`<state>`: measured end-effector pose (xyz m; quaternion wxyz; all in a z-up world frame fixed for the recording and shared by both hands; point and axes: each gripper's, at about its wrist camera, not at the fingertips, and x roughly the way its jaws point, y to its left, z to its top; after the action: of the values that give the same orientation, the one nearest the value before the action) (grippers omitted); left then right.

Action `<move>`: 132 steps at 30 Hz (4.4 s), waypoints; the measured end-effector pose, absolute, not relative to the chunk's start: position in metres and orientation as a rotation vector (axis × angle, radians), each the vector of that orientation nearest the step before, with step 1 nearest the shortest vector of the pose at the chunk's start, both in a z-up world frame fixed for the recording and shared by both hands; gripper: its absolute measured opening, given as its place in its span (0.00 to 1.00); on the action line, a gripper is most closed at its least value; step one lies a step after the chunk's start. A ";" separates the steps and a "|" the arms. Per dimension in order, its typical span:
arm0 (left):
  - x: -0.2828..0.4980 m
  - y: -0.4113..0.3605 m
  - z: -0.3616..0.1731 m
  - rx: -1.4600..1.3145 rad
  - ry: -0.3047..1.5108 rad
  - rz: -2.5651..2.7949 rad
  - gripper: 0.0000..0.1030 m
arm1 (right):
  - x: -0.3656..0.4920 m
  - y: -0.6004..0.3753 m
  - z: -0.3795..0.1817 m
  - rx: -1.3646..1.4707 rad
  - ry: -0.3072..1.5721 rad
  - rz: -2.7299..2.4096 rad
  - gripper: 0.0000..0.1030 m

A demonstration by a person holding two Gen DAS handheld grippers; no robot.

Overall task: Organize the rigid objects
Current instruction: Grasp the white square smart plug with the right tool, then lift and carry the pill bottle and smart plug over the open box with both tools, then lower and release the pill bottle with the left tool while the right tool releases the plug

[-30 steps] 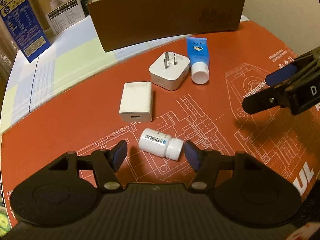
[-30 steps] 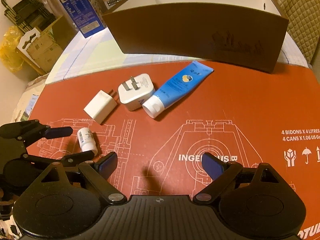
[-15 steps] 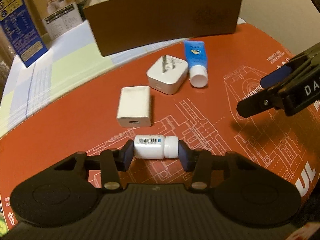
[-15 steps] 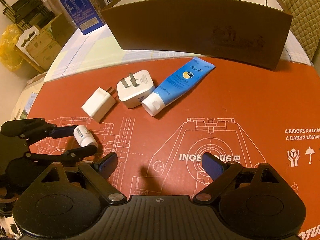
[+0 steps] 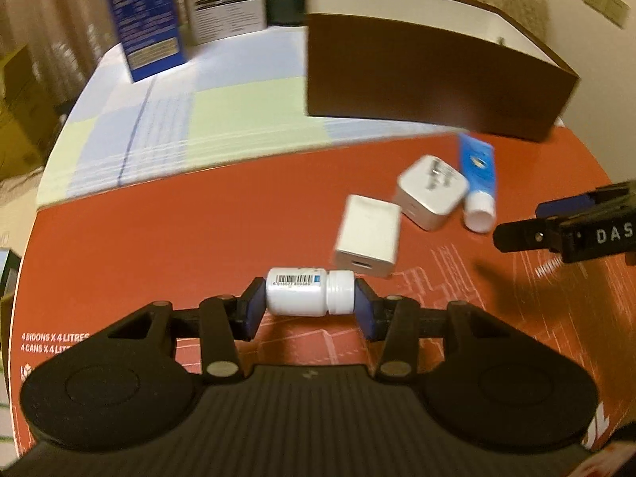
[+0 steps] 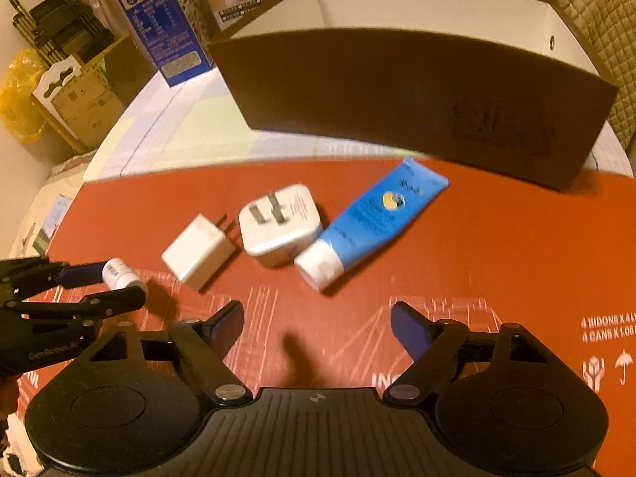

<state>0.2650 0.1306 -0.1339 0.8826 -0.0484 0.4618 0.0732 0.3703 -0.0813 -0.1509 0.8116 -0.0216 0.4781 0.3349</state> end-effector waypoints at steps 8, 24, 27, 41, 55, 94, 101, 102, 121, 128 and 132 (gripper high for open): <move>0.276 0.152 -0.132 -0.142 0.970 0.218 0.41 | 0.380 -0.057 -0.149 -0.106 0.922 0.784 0.75; 0.302 0.162 -0.138 -0.164 1.006 0.248 0.41 | 0.396 -0.014 -0.178 -0.310 0.834 0.887 0.63; 0.307 0.162 -0.140 -0.165 1.011 0.250 0.41 | 0.402 -0.010 -0.183 -0.305 0.871 0.895 0.55; 0.313 0.160 -0.142 -0.162 1.026 0.253 0.41 | 0.400 -0.006 -0.189 -0.334 0.858 0.893 0.54; 0.307 0.158 -0.140 -0.157 1.015 0.256 0.41 | 0.396 -0.006 -0.188 -0.325 0.868 0.902 0.54; 0.333 0.107 -0.053 -0.098 0.837 0.100 0.41 | 0.389 -0.079 -0.095 -0.102 0.754 0.849 0.54; 0.364 0.093 -0.037 -0.070 0.804 0.042 0.41 | 0.411 -0.100 -0.074 -0.060 0.719 0.799 0.54; 0.369 0.092 -0.035 -0.067 0.800 0.035 0.41 | 0.415 -0.103 -0.071 -0.052 0.716 0.789 0.54; 0.516 0.078 -0.032 -0.023 0.819 -0.076 0.41 | 0.540 -0.127 -0.060 0.036 0.750 0.632 0.54; 0.566 0.079 -0.052 -0.015 0.871 -0.057 0.41 | 0.589 -0.124 -0.078 0.066 0.797 0.583 0.54; 0.586 0.086 -0.062 -0.006 0.897 -0.027 0.41 | 0.612 -0.119 -0.087 0.065 0.821 0.562 0.54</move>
<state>0.5861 0.0862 -0.0623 0.9011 -0.0030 0.4334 -0.0132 0.6115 -0.1189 -0.0874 0.8783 0.0313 0.3936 0.2696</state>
